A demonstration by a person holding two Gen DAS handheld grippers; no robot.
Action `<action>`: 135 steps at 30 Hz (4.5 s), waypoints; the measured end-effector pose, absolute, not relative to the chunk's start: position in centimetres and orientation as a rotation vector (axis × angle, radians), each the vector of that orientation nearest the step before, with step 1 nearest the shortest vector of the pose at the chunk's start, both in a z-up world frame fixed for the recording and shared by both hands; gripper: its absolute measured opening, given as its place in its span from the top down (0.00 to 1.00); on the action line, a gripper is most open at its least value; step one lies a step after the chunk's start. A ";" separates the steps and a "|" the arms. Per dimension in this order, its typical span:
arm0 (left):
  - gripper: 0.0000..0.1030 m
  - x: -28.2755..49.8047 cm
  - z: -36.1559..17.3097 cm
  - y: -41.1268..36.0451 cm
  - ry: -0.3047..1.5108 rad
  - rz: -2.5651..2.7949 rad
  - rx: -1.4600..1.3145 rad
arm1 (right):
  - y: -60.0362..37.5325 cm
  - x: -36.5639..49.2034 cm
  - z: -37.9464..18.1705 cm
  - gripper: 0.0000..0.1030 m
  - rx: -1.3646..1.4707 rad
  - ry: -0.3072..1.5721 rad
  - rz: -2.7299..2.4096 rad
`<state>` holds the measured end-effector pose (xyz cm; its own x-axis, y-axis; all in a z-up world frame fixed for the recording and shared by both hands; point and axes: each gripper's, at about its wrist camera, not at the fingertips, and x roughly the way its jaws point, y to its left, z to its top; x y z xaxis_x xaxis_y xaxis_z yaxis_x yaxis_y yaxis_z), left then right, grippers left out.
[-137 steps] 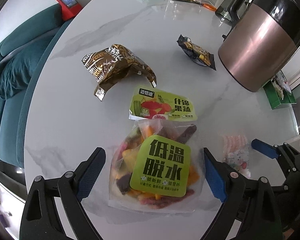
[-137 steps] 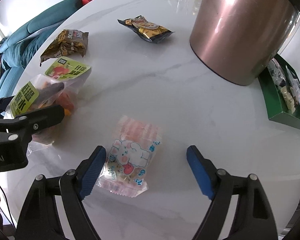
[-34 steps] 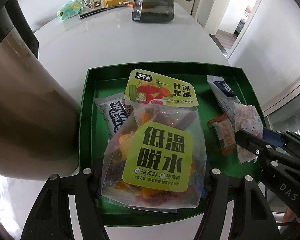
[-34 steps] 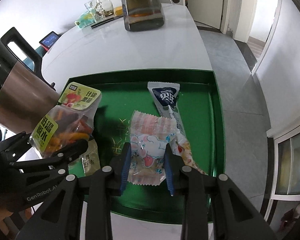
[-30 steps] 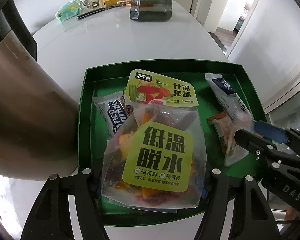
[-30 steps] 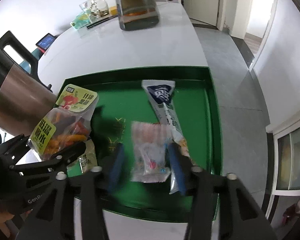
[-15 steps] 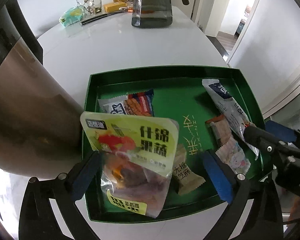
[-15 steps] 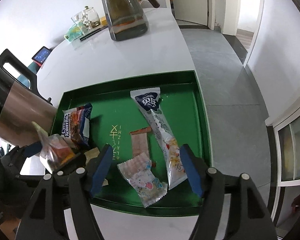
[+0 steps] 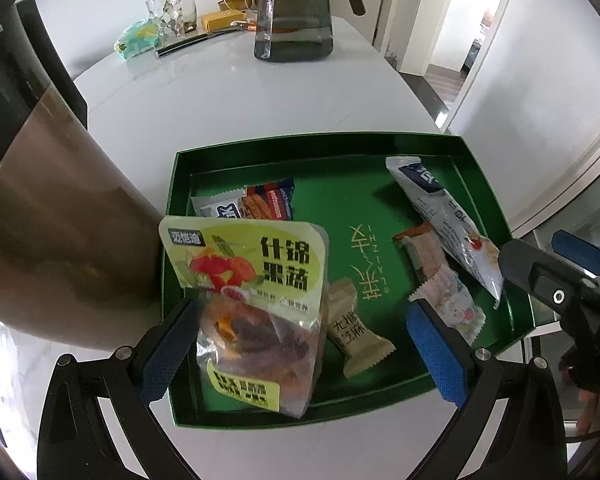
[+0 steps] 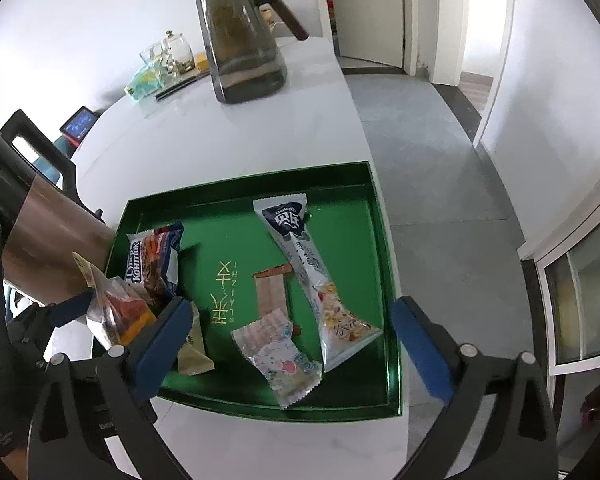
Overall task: Organize snacks
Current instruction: 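Open both tools to drop the fruit bag and candy packet into the tray, then move the left tool to the brown oat-chip bag while the right tool reaches the gold cookie packet, then close the left tool on the oat-chip bag while the right tool grips the cookie packet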
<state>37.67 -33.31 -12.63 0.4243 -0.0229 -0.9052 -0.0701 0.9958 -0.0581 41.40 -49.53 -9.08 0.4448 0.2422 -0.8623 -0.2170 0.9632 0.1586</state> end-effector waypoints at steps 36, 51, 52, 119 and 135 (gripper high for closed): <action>0.02 23.0 -7.9 -20.9 1.031 -0.022 -0.216 | -41.0 27.2 -4.5 0.00 0.019 0.943 0.311; 0.02 17.9 -8.1 -1.5 1.018 0.009 -0.204 | -22.2 20.8 -4.1 0.00 -0.050 0.929 0.414; 0.02 17.9 -8.2 -0.4 1.016 0.008 -0.199 | -21.3 20.6 -4.2 0.00 -0.056 0.926 0.415; 0.02 29.2 -18.6 15.8 1.163 -0.116 -0.165 | -0.2 35.5 -17.5 0.00 -0.286 1.143 0.502; 0.03 29.9 -18.9 16.4 1.192 -0.107 -0.168 | 0.5 35.4 -18.0 0.00 -0.313 1.153 0.481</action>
<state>29.87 16.37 -18.86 0.3667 -0.1716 -0.9144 -0.0059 0.9824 -0.1867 35.44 0.48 -18.04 0.3221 0.2016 -0.9250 -0.5152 0.8570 0.0074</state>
